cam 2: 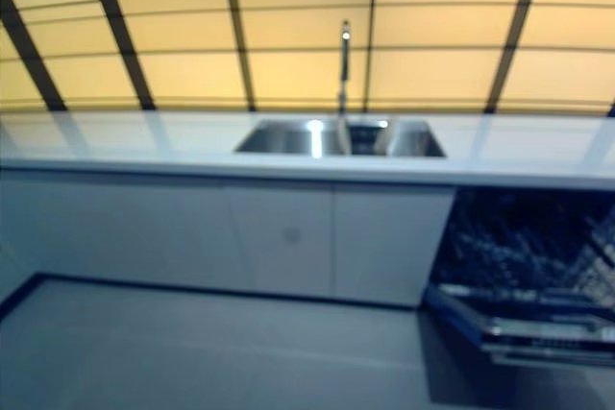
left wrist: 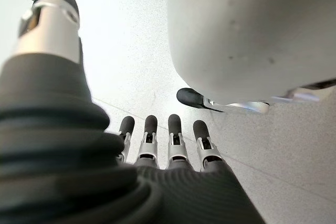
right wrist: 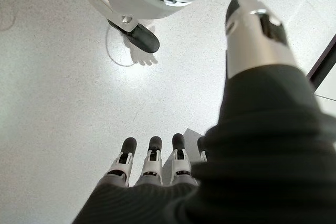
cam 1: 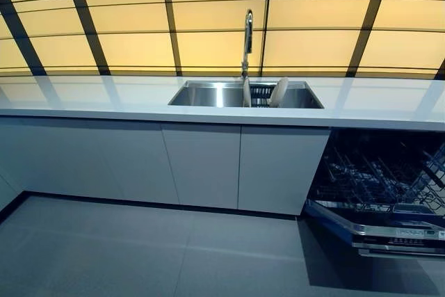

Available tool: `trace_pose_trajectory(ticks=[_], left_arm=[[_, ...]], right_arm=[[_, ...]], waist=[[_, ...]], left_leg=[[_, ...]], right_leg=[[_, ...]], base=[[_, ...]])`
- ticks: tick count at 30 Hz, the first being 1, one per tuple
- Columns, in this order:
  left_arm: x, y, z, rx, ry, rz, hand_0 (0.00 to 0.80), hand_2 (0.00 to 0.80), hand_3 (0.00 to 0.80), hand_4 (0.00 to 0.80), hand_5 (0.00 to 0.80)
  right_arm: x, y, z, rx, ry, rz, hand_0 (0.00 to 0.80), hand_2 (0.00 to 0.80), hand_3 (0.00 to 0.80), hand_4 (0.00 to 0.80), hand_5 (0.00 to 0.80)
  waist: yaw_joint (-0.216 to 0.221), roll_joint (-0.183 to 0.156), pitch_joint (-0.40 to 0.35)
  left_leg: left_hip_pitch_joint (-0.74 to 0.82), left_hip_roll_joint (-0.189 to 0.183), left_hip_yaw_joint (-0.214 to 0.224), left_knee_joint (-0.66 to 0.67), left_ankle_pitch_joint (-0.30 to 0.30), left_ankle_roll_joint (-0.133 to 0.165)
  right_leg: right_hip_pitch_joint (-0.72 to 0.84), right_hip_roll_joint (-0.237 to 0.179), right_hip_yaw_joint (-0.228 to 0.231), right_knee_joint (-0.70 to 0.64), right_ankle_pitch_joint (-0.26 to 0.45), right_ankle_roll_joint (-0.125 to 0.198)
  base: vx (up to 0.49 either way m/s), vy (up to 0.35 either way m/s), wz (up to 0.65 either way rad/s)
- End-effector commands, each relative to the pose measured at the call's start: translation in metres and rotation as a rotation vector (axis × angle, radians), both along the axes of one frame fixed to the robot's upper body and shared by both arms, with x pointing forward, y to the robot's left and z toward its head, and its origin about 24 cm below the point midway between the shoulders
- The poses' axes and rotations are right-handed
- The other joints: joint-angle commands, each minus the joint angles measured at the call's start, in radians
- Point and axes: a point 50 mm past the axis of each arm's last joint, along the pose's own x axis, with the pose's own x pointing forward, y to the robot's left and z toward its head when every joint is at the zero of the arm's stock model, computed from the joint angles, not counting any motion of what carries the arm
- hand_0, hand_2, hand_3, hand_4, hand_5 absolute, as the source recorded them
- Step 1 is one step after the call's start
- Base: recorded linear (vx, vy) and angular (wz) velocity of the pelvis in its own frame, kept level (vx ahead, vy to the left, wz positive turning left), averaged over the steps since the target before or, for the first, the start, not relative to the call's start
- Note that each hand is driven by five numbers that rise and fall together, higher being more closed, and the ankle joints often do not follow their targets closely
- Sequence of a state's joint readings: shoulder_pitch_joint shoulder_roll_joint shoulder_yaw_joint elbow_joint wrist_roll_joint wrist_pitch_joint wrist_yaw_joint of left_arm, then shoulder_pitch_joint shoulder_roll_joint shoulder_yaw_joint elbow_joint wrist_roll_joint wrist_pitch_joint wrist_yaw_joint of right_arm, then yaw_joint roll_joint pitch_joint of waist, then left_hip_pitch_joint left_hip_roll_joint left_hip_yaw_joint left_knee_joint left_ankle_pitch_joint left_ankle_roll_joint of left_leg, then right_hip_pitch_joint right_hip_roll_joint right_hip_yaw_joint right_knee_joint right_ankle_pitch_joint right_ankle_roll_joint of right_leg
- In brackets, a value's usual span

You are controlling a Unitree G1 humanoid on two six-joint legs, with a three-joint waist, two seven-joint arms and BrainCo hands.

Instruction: Take plates into dishwasher

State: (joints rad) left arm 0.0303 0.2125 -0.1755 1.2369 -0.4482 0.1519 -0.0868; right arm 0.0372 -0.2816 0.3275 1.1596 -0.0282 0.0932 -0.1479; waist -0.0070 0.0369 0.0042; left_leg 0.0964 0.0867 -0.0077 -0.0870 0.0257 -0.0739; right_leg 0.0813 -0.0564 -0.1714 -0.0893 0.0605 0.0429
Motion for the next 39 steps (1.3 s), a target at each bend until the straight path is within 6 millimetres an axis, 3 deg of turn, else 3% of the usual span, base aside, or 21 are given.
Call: trace_pose_trajectory(ticks=[1, 8, 29, 32, 36, 39], left_arm=[[0.014, 0.011, 0.003, 0.040, -0.011, -0.003, 0.000, 0.000, 0.000, 0.000, 0.000], [0.014, 0.007, 0.003, -0.035, 0.000, 0.041, 0.000, 0.000, 0.000, 0.000, 0.000], [0.010, 0.004, 0.002, -0.033, 0.022, 0.035, 0.000, 0.000, 0.000, 0.000, 0.000], [0.014, 0.006, 0.003, -0.029, 0.018, 0.025, 0.000, 0.000, 0.000, 0.000, 0.000], [0.019, 0.016, 0.006, -0.007, 0.017, -0.022, 0.000, 0.000, 0.000, 0.000, 0.000], [0.016, 0.028, 0.009, 0.024, 0.024, -0.057, 0.000, 0.000, 0.000, 0.000, 0.000]], right_arm=[[0.015, 0.011, -0.001, 0.009, -0.014, 0.015, 0.000, 0.000, 0.000, 0.000, 0.000], [0.019, 0.011, 0.000, 0.013, -0.018, 0.023, 0.000, 0.000, 0.000, 0.000, 0.000], [0.021, 0.016, -0.001, 0.060, 0.002, 0.057, 0.000, 0.000, 0.000, 0.000, 0.000], [0.029, 0.022, 0.000, 0.134, 0.007, 0.176, 0.000, 0.000, 0.000, 0.000, 0.000], [0.057, 0.031, 0.011, 0.332, -0.038, 0.270, 0.000, 0.000, 0.000, 0.000, 0.000], [0.084, 0.041, 0.030, 0.508, -0.083, 0.444, 0.000, 0.000, 0.000, 0.000, 0.000]], waist=[[0.028, -0.071, 0.024], [0.029, -0.067, 0.031], [0.030, -0.071, 0.031], [0.036, -0.074, 0.037], [0.055, -0.085, 0.043], [0.069, -0.099, 0.042]], left_leg=[[0.012, -0.080, 0.065, 0.000, -0.030, 0.047], [0.009, -0.082, 0.064, 0.000, -0.028, 0.048], [0.008, -0.078, 0.072, 0.000, -0.026, 0.048], [0.005, -0.077, 0.067, 0.000, -0.023, 0.048], [0.004, -0.076, 0.056, 0.000, -0.019, 0.049], [0.001, -0.074, 0.050, 0.000, -0.017, 0.051]], right_leg=[[0.044, -0.027, -0.017, 0.008, -0.015, 0.072], [0.039, -0.030, -0.018, 0.010, -0.012, 0.073], [0.036, -0.034, -0.019, 0.011, -0.009, 0.074], [0.035, -0.036, -0.022, 0.013, -0.008, 0.074], [0.039, -0.039, -0.029, 0.014, -0.006, 0.075], [0.039, -0.037, -0.038, 0.025, -0.014, 0.072]], base=[[0.000, 0.000, 0.00], [0.000, 0.000, 0.00], [0.000, 0.000, 0.00], [0.000, 0.000, 0.00], [0.006, -0.062, 0.01], [-0.002, -0.114, 0.10]])
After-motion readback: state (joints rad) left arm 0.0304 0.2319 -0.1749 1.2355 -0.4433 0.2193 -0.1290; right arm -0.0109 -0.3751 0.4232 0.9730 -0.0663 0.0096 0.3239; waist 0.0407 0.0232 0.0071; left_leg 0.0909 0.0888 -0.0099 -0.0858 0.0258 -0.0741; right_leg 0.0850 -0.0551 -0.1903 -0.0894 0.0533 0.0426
